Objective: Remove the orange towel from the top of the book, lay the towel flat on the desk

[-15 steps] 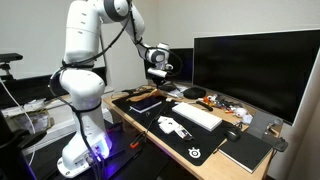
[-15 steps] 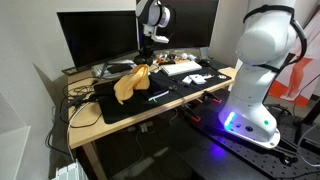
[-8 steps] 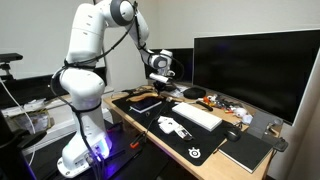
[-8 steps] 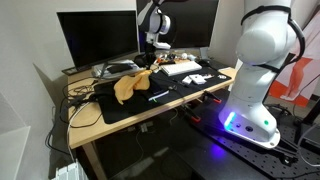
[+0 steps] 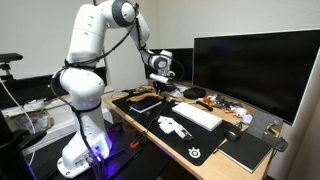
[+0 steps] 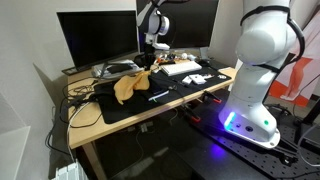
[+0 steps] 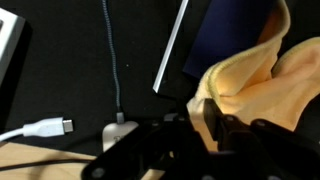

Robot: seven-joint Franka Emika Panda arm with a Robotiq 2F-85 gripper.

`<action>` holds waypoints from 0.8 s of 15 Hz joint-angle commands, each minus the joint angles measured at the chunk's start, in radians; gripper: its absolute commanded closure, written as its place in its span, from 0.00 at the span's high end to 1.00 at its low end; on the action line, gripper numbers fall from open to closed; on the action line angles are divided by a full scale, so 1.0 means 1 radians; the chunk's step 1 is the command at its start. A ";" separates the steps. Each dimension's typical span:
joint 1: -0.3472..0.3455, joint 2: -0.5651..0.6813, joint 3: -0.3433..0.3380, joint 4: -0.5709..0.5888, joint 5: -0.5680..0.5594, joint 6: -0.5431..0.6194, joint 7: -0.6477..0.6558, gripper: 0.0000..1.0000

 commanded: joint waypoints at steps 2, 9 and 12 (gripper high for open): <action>-0.001 -0.141 0.028 -0.107 0.003 0.008 -0.038 0.64; 0.038 -0.243 0.054 -0.185 0.045 -0.015 -0.147 1.00; 0.072 -0.234 0.086 -0.193 0.119 0.008 -0.185 1.00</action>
